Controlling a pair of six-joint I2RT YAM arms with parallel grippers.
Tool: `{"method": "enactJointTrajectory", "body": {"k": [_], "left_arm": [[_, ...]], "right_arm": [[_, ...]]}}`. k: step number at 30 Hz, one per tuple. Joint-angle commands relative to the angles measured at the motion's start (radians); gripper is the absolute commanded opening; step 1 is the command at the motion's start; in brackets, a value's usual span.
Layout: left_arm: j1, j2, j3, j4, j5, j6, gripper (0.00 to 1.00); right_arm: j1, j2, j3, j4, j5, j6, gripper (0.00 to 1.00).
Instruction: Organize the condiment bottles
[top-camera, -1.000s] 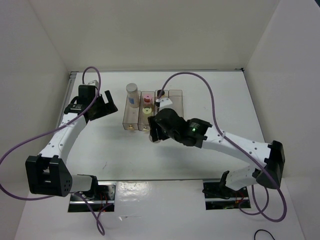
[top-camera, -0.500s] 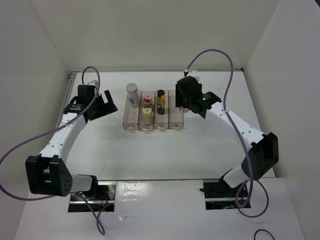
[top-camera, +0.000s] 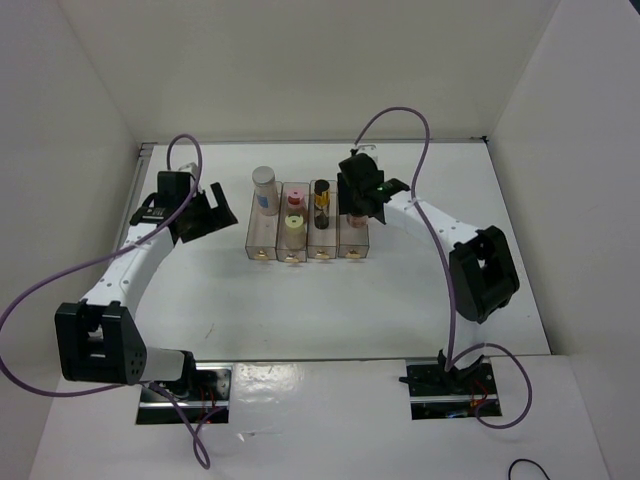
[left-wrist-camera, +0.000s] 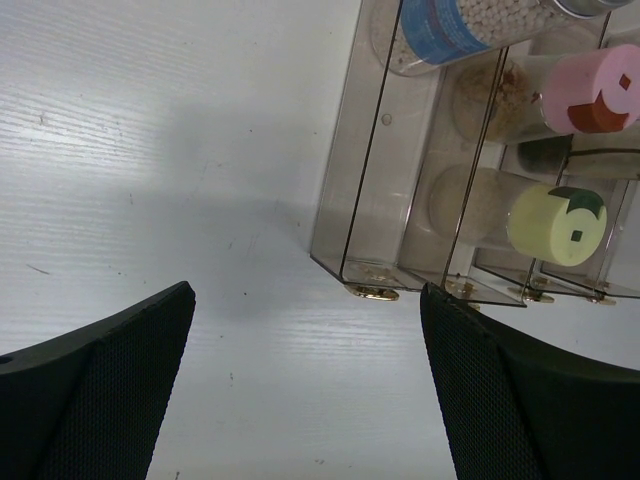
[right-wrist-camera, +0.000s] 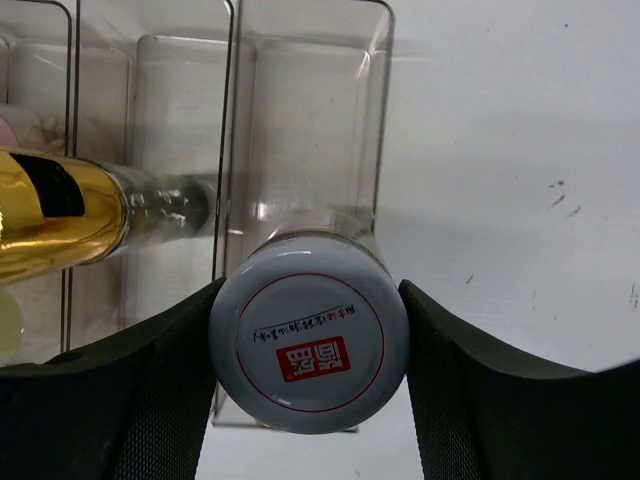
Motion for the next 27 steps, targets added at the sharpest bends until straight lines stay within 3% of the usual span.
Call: {"method": "enactJointTrajectory", "body": {"k": [1,27], "left_arm": [[0.013,0.011,-0.006,0.033,0.022,0.003,0.99],[0.013,0.02,-0.006,0.033,0.031,0.003,0.99]], "right_arm": [[-0.005,-0.013,0.086,0.159,0.007,-0.007,0.19],[-0.005,0.056,-0.003,0.171,0.007,0.088,0.19]]}}
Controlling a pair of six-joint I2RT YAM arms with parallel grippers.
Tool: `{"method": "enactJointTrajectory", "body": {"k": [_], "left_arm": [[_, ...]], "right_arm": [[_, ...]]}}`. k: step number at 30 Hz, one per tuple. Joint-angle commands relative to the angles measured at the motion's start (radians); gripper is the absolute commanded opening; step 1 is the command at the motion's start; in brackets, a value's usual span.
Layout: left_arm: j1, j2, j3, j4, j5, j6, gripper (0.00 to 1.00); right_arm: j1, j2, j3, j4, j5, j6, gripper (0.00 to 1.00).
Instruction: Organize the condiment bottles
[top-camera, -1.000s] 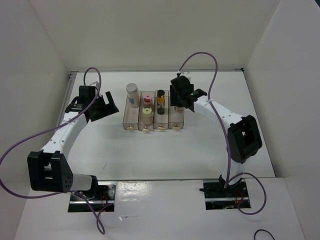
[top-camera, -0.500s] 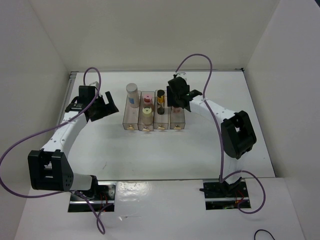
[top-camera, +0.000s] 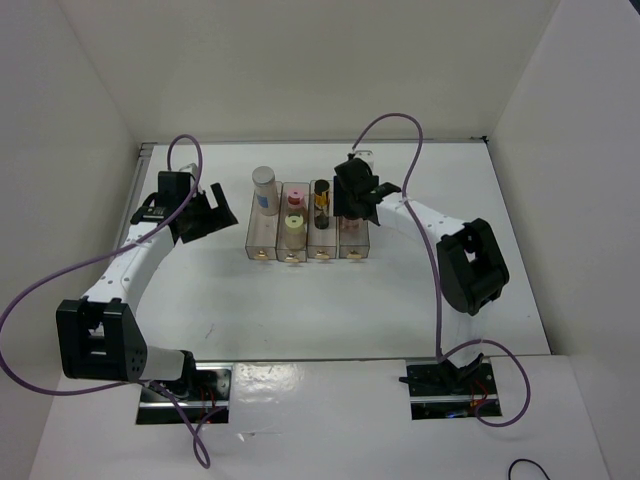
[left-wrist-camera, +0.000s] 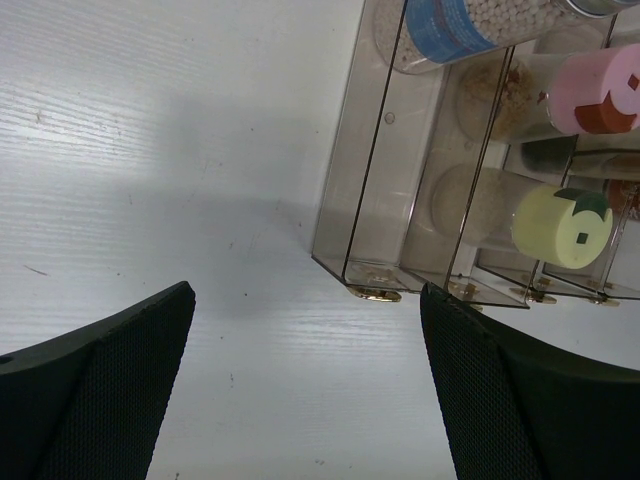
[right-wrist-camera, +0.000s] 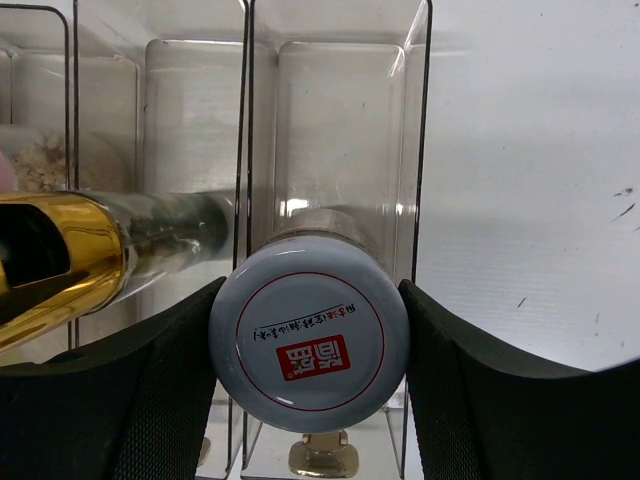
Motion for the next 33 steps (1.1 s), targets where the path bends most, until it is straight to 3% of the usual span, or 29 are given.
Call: {"method": "enactJointTrajectory", "body": {"k": [1,18,27,31,33], "left_arm": [[0.007,0.005,-0.006,0.028,0.026,0.003,0.99],[0.007,0.005,-0.006,0.028,0.035,0.003,0.99],[0.007,0.005,-0.006,0.037,0.035,0.003,0.99],[0.007,0.005,-0.006,0.037,0.035,0.003,0.99],[0.007,0.005,-0.006,0.037,0.035,0.003,0.99]], "right_arm": [[-0.005,-0.026,-0.005,0.077,0.035,0.051,0.19],[0.025,-0.026,-0.052,0.048,0.064,0.151,0.19],[0.035,-0.017,-0.061,0.039,0.064,0.16,0.39],[0.035,-0.017,-0.061,0.028,0.064,0.169,0.57],[0.035,-0.017,-0.052,0.017,0.064,0.178,0.61]]}}
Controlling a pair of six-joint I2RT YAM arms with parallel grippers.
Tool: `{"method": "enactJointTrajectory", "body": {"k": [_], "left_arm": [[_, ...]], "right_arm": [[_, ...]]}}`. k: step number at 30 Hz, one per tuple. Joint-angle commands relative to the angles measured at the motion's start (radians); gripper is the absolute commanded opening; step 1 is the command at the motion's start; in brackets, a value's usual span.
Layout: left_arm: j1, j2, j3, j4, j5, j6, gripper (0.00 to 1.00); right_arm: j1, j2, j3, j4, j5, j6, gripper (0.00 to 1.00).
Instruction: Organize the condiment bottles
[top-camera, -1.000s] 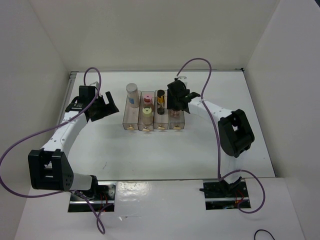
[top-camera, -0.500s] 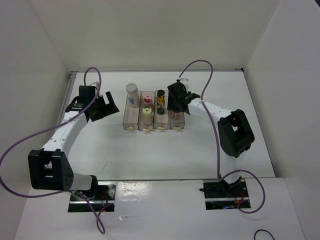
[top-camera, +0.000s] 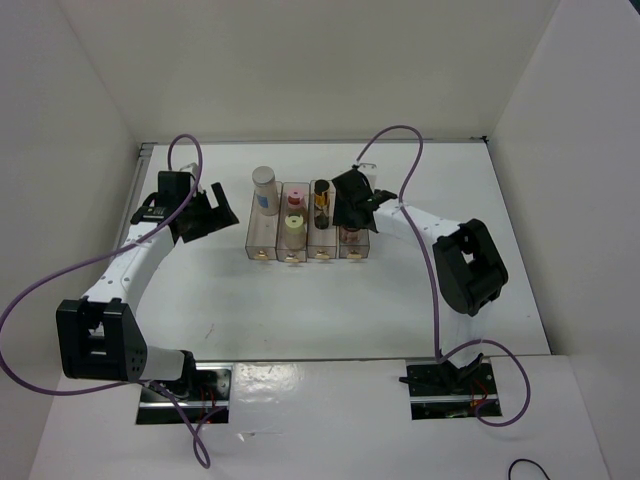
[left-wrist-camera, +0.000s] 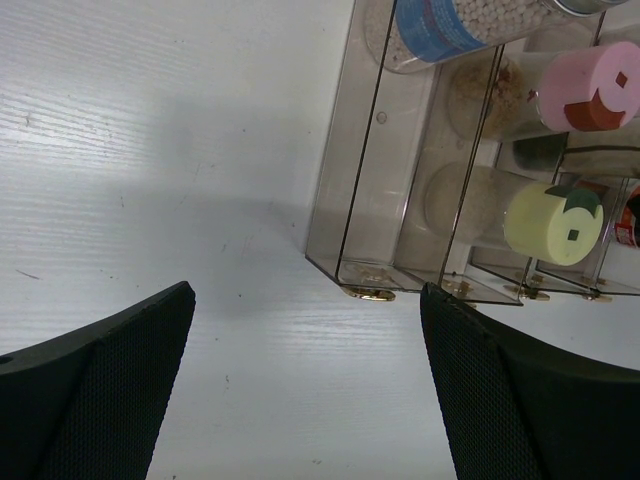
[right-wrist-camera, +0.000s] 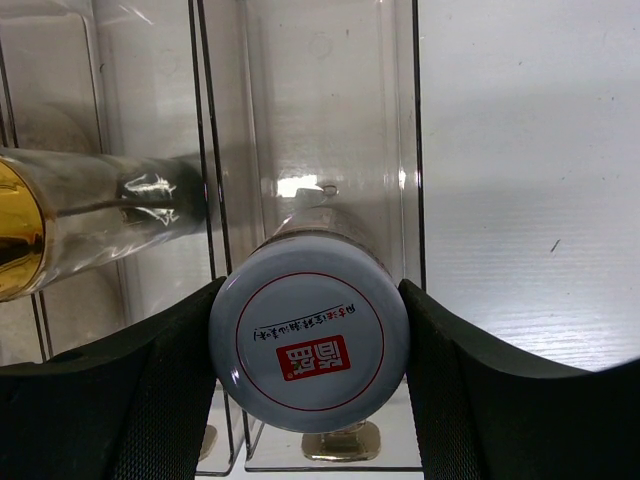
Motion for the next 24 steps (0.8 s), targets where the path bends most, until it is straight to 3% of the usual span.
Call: {"method": "enactJointTrajectory", "body": {"k": [1,11,24], "left_arm": [[0.007,0.005,-0.006,0.031,0.027,0.003,0.99],[0.007,0.005,-0.006,0.031,0.036,0.003,0.99],[0.007,0.005,-0.006,0.04,0.056,0.003,0.99]], "right_arm": [[0.007,-0.017,0.021,0.025,0.037,0.028,0.67],[0.007,-0.028,0.03,-0.013,0.028,0.047,0.98],[0.025,-0.203,0.03,-0.052,0.006,0.053,0.98]]}}
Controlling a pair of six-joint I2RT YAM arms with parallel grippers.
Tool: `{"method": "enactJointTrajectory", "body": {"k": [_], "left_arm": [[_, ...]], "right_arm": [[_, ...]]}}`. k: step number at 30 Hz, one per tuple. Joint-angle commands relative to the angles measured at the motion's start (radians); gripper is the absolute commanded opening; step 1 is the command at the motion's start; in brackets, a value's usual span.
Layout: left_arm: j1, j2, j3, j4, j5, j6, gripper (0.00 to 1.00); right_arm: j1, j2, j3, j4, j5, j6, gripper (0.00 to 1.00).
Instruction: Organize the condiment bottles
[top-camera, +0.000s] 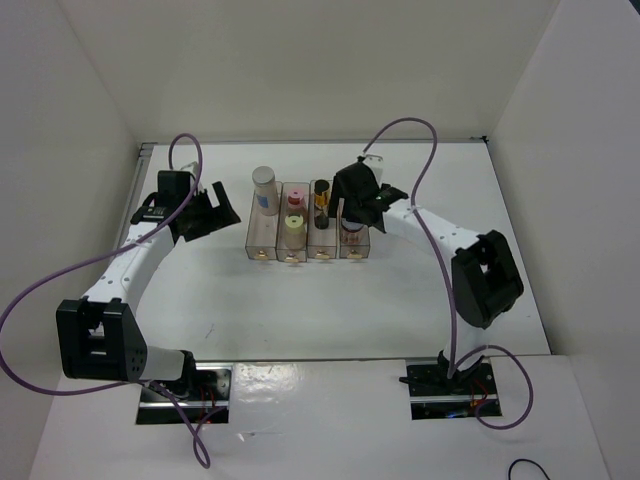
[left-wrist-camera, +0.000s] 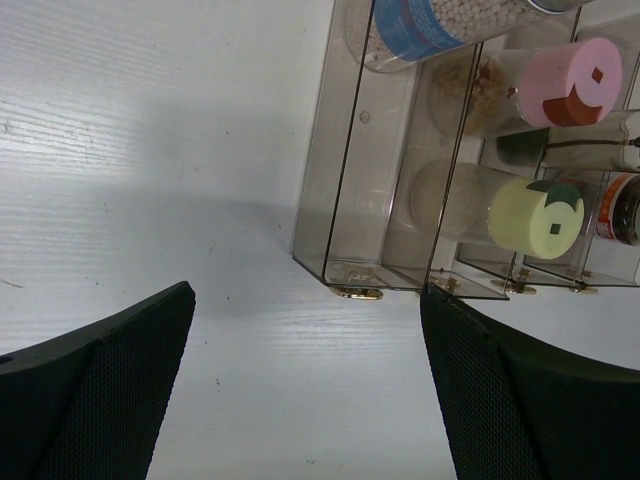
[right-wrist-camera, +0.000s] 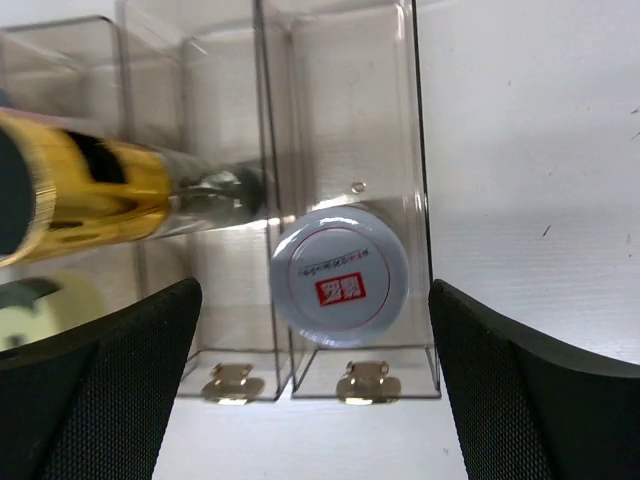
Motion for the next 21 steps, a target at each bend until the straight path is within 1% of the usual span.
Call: {"method": "enactJointTrajectory", "body": {"k": [1,5,8,9,12,13,15,18,21], "left_arm": [[0.007,0.005,-0.006,0.028,0.026,0.003,0.99],[0.007,-0.004,-0.006,0.028,0.026,0.012,0.99],[0.007,-0.013,-0.015,0.046,0.046,0.012,0.99],[0.007,-0.013,-0.015,0.047,0.046,0.012,0.99],[0.007,-0.033,-0.015,0.047,0.055,0.022,0.99],[0.007,-0.033,-0.015,0.047,0.055,0.022,0.99],[0.007,-0.064,-0.026,0.056,0.055,0.022,0.99],[0.007,-0.101,-0.039,0.086,0.066,0.022,0.99],[0.007,-0.125,-0.053,0.096,0.075,0.022,0.99]], "right_arm": [[0.025,-0.122,0.027,-0.014,0.008,0.005,0.98],[0.025,-0.221,-0.013,-0.023,0.008,-0.044,0.98],[0.025,-0.338,-0.082,-0.023,0.008,-0.044,0.98],[0.025,-0.405,-0.1,-0.011,0.008,-0.053,0.98],[0.025,-0.509,-0.186,0.024,0.037,-0.054,0.98],[0.025,-0.581,-0.244,0.064,0.049,-0.063,0.98],[0.025,-0.663,-0.312,0.096,0.091,-0.063,0.98],[0.014,-0.689,-0.321,0.087,0.1,-0.063,0.98],[0.014,-0.679,-0.321,0.058,0.1,-0.063,0.98]]}}
